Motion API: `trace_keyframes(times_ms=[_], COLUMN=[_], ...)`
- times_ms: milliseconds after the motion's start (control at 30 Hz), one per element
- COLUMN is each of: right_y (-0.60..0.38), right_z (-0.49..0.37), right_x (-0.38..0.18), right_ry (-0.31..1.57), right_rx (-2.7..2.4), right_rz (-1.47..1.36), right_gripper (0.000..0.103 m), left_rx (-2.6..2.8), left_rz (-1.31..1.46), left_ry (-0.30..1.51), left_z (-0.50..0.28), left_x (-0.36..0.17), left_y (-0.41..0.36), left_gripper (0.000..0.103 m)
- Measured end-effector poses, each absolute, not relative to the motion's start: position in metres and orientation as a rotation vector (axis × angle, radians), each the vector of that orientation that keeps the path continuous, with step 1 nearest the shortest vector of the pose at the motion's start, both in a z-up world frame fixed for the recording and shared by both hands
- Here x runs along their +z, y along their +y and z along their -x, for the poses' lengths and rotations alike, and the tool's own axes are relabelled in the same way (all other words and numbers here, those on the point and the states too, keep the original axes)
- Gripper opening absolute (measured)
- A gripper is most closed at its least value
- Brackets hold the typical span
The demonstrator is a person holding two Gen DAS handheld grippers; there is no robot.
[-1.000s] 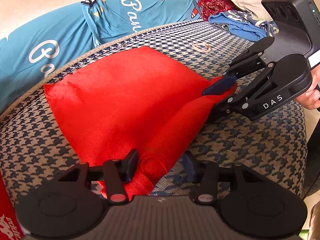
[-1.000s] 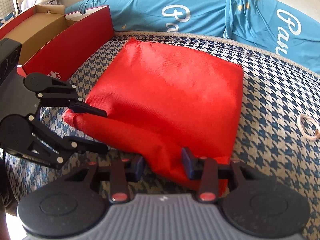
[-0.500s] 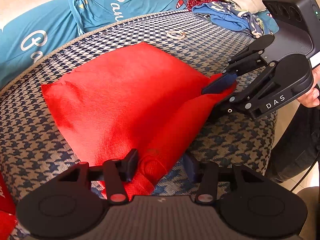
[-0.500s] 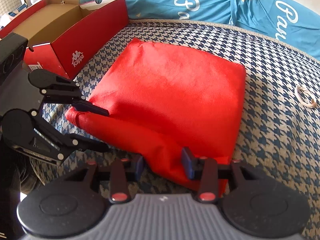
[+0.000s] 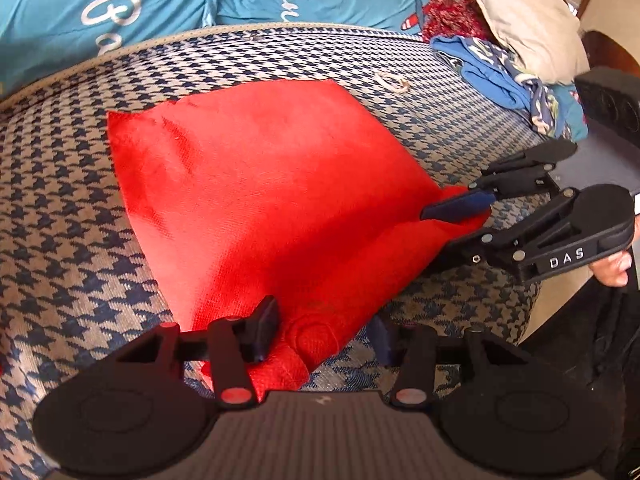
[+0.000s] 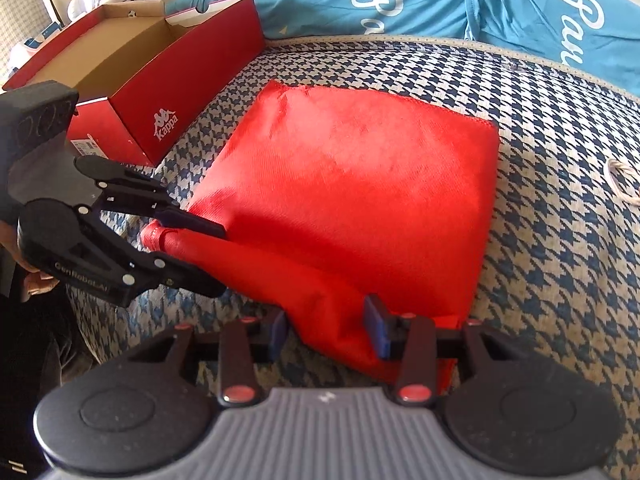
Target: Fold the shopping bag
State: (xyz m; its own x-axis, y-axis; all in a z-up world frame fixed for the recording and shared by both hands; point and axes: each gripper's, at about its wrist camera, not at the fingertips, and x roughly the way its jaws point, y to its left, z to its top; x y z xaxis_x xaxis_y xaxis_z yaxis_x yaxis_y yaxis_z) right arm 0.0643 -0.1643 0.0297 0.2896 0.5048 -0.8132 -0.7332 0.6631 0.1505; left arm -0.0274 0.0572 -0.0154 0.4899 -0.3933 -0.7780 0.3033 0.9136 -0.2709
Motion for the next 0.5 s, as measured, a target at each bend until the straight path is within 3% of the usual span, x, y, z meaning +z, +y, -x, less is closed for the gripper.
trace_keyframes(times_ms=[500], right_y=[-0.162], right_z=[-0.062], right_x=[0.033], right_ry=[0.924], right_rx=[0.871], right_rz=[0.272], right_gripper=[0.042], left_rx=[-0.397], left_rz=[0.311], left_ry=[1.114], left_z=[0.004], left_x=[-0.024], left_y=[0.083], left_gripper=[0.046])
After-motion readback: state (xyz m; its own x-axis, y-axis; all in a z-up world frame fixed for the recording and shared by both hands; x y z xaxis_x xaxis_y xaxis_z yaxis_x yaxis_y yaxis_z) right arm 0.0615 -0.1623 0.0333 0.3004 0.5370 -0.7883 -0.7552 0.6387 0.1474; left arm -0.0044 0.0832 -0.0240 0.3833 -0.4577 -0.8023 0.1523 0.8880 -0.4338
